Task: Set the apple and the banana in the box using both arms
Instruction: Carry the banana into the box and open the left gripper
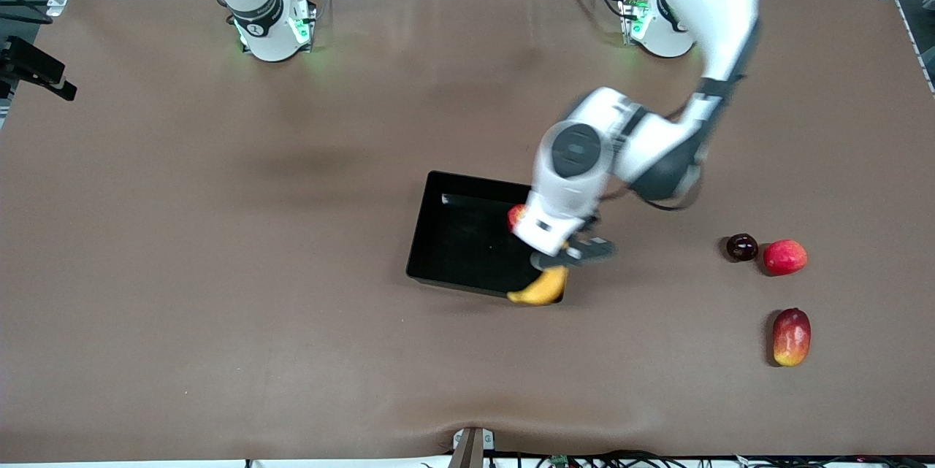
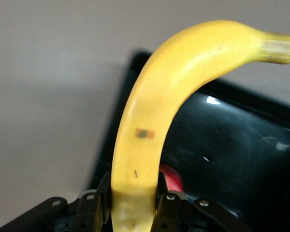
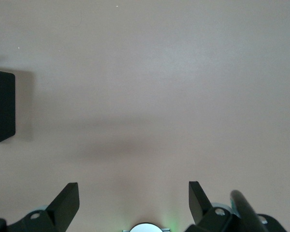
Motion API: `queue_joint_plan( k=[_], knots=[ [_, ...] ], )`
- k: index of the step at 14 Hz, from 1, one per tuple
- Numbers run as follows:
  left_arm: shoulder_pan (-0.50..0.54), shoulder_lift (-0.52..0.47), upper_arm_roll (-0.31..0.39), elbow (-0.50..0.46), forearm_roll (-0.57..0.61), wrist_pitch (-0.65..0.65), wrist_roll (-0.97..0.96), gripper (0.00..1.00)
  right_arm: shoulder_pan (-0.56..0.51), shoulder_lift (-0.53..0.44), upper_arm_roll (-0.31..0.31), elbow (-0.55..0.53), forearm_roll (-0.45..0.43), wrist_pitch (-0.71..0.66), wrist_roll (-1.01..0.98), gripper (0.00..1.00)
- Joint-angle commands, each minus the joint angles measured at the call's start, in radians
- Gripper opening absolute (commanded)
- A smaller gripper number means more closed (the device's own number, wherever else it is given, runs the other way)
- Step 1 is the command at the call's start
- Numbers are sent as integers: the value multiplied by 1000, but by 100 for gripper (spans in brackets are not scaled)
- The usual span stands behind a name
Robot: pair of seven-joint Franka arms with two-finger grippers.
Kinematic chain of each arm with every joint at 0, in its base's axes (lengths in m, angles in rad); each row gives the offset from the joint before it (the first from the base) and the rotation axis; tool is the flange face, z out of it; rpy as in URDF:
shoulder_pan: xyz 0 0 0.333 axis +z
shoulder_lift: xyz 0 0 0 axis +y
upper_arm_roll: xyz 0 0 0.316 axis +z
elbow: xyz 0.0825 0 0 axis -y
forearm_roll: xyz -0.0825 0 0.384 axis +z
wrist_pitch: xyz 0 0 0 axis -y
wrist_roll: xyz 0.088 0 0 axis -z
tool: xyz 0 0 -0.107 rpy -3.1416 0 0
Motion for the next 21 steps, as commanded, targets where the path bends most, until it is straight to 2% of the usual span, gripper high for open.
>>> queue_joint_plan(
  k=[1, 8, 14, 15, 17, 18, 19, 20, 21],
  knots=[
    [-60, 41, 14, 10, 20, 41, -74, 0, -15, 6, 7, 13, -2, -2, -10, 100],
    [-133, 134, 14, 10, 21, 210, -134, 0, -14, 6, 7, 13, -2, -2, -9, 100],
    [-162, 202, 14, 9, 29, 234, -138, 0, -15, 6, 7, 13, -2, -2, -9, 100],
    [-169, 205, 14, 7, 33, 244, -138, 4, -15, 6, 7, 13, -2, -2, -10, 100],
    [-175, 203, 14, 4, 50, 248, -146, 29, -14, 6, 7, 13, -2, -2, -9, 100],
    [-168, 193, 14, 6, 58, 248, -153, 54, -14, 6, 7, 13, -2, -2, -9, 100],
    [-165, 179, 14, 6, 58, 247, -155, 90, -15, 6, 7, 13, -2, -2, -9, 100],
    [-157, 161, 15, 7, 60, 244, -153, 100, -14, 6, 7, 13, -2, -2, -10, 100],
    [-143, 131, 18, 7, 60, 238, -152, 100, -15, 6, 7, 13, -2, -2, -9, 100]
  ],
)
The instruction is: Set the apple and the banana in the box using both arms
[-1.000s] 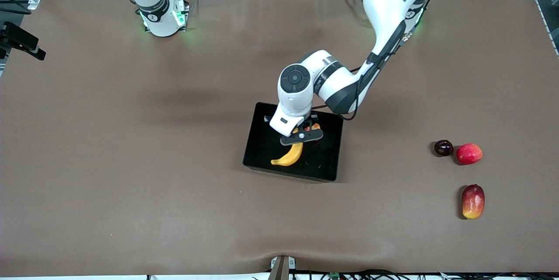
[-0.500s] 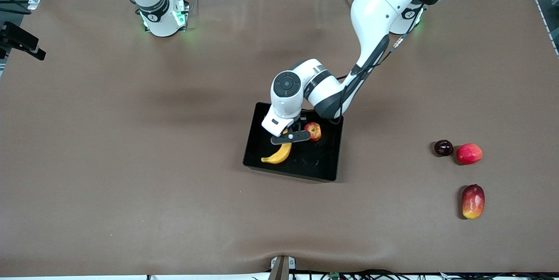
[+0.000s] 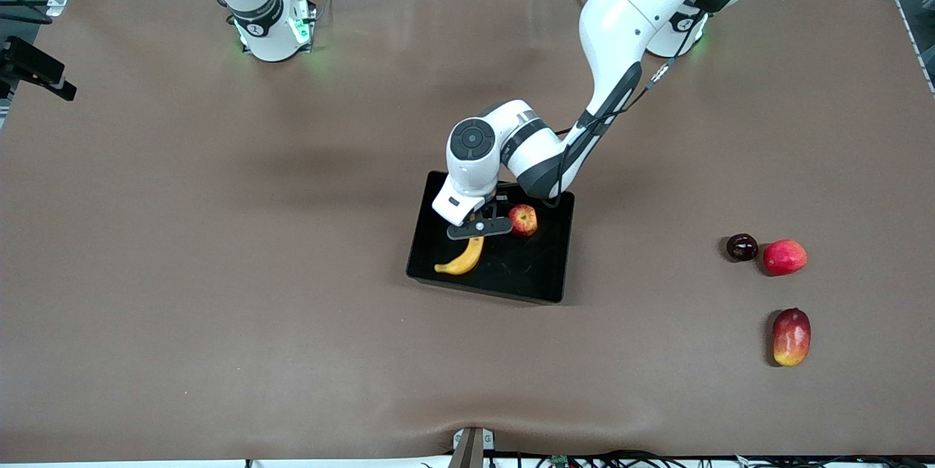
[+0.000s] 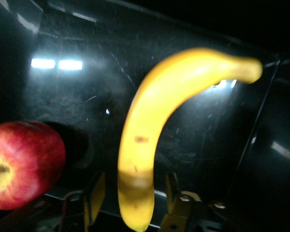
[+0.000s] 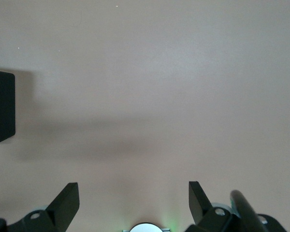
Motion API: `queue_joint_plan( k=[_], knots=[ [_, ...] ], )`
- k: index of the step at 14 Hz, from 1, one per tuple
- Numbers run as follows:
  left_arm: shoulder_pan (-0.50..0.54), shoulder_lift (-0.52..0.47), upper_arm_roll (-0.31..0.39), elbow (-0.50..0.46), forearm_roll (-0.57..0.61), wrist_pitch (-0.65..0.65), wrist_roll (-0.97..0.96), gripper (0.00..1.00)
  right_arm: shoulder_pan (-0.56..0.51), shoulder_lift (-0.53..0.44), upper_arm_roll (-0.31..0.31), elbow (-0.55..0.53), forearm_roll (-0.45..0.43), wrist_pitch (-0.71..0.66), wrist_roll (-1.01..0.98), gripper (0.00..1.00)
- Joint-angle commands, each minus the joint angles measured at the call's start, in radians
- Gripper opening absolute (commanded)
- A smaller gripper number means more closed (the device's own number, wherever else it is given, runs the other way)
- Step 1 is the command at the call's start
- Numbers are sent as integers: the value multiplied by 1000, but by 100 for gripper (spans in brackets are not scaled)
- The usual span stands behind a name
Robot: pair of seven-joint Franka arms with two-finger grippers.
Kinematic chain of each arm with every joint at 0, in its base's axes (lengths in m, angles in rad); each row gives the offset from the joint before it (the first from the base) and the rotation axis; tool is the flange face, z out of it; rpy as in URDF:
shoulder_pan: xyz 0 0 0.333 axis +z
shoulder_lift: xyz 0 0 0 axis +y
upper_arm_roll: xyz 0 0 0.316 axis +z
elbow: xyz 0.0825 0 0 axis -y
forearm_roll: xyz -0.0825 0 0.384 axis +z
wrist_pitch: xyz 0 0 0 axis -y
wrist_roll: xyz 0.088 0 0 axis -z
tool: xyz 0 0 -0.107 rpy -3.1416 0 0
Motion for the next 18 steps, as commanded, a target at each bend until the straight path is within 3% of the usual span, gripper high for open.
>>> queue_joint_plan(
  k=[1, 7, 10, 15, 18],
  knots=[
    [41, -111, 15, -13, 29, -22, -23, 100, -15, 6, 8, 13, -2, -2, -9, 100],
    [297, -424, 7, -13, 12, -324, 268, 100, -15, 6, 8, 13, -2, -2, -9, 100],
    [424, -515, 4, -13, 7, -410, 398, 100, -17, 6, 8, 13, -2, -4, -9, 100],
    [634, -622, 4, -18, -92, -527, 845, 100, -20, 11, 8, 13, 0, -4, -9, 100],
    [702, -681, 6, -19, -140, -605, 933, 100, -18, 11, 8, 13, 0, -4, -9, 100]
  ],
)
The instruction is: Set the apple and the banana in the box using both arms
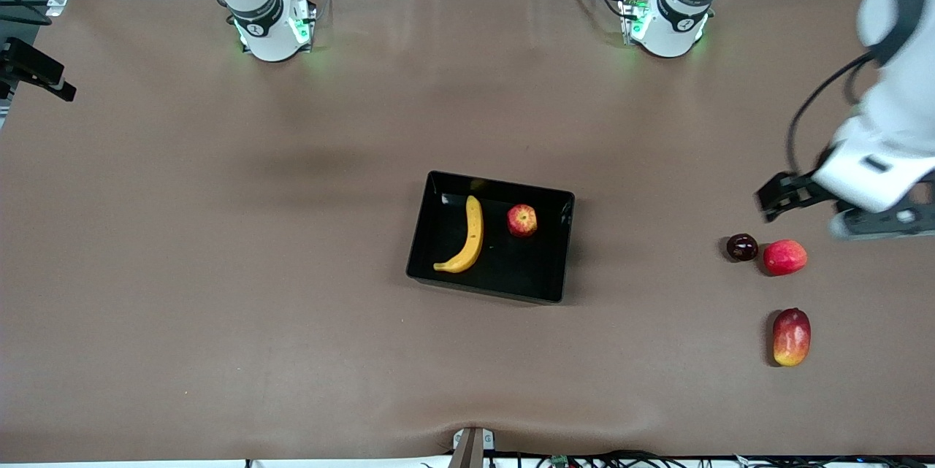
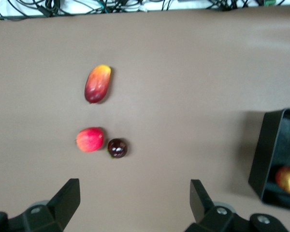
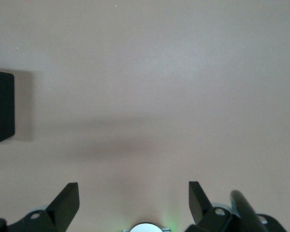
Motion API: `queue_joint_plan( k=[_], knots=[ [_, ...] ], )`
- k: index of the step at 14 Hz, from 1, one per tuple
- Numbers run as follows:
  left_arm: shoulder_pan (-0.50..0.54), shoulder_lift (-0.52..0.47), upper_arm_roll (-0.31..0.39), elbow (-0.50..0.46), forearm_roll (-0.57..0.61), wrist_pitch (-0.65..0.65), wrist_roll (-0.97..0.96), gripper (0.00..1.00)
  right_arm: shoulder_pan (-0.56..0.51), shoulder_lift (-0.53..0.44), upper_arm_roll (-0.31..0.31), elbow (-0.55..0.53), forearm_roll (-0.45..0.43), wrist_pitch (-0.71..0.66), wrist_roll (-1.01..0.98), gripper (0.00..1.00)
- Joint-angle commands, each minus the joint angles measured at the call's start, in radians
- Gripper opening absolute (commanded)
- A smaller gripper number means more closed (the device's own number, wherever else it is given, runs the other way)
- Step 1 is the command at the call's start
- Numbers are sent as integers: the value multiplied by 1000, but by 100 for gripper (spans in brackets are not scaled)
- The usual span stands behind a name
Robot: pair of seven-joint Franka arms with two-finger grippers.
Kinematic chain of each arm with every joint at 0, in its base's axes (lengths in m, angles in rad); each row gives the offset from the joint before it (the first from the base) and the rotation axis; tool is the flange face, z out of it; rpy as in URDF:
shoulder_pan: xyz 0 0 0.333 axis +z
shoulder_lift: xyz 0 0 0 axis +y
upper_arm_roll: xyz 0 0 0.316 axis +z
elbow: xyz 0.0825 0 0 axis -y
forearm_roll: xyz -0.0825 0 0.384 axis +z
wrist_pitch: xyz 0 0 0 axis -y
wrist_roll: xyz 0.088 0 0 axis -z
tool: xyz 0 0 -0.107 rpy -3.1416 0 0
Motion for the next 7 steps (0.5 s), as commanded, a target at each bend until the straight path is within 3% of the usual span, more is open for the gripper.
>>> queue_joint_plan(
  k=[1, 7],
  knots=[
    [32, -80, -10, -40, -34, -58, 36, 100, -18, 9, 10, 13, 0, -7, -9, 100],
    [57, -184, 6, -67, -88, -167, 34, 100, -16, 5, 10, 15, 0, -18, -9, 100]
  ],
)
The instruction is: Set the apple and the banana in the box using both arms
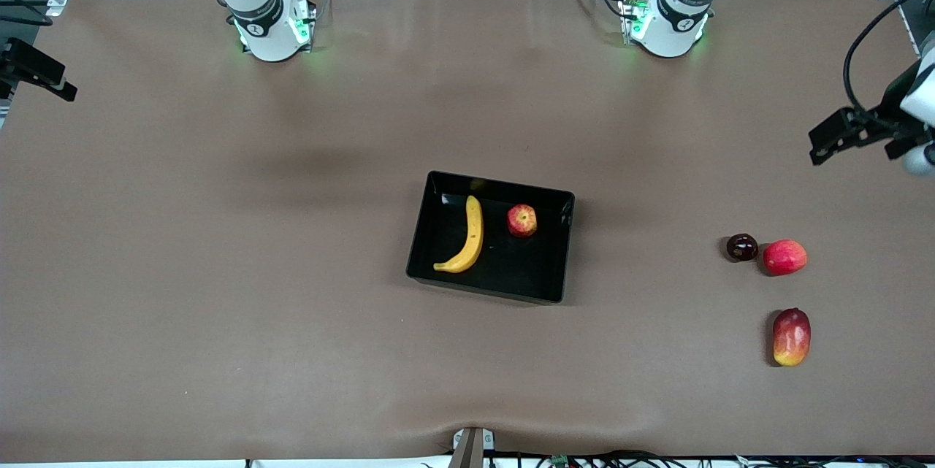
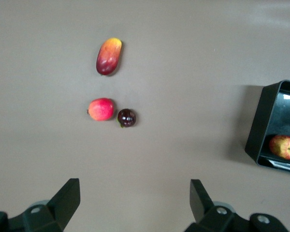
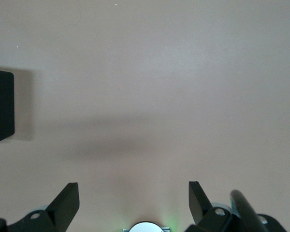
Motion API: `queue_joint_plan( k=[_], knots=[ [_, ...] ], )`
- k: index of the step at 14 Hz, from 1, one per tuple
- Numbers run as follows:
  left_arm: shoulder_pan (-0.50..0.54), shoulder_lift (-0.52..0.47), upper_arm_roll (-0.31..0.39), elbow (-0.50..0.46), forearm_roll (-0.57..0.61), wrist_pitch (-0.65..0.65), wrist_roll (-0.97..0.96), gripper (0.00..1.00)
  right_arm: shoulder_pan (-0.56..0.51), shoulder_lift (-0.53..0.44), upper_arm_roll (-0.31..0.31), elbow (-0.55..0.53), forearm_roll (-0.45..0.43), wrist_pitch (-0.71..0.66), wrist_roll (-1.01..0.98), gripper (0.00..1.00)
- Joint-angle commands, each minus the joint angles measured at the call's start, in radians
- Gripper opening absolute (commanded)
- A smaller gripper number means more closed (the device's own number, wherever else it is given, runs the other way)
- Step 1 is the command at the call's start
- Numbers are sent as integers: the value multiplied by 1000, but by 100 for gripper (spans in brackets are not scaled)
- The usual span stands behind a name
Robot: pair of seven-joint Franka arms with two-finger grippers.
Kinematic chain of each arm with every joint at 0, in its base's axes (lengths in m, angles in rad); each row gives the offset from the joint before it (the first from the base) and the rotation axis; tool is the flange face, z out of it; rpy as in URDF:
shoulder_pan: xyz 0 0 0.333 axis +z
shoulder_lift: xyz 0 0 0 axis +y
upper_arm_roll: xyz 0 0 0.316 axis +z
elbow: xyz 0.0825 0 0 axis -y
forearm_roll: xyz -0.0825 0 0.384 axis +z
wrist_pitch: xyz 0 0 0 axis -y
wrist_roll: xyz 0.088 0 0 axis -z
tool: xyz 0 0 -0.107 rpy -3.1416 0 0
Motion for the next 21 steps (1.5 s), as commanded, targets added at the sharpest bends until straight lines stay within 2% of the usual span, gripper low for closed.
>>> queue_joint_plan(
  k=[1, 3, 4, 7, 16, 21],
  knots=[
    [-43, -75, 64, -76, -23, -14, 7, 100, -16, 5, 10, 15, 0, -16, -15, 100],
    [-192, -125, 219, -130, -32, -14, 7, 100, -16, 6, 10, 15, 0, -13, -16, 100],
    [-212, -135, 249, -145, -50, -16, 7, 100, -16, 6, 10, 15, 0, -13, -16, 100],
    [-249, -152, 276, -159, -63, -34, 4, 100, -16, 6, 10, 15, 0, -13, -16, 100],
    [-236, -181, 280, -176, -64, -24, 6, 100, -15, 6, 10, 15, 1, -12, -16, 100],
    [-193, -165, 248, -167, -69, -4, 4, 100, -16, 6, 10, 15, 1, -13, -16, 100]
  ],
)
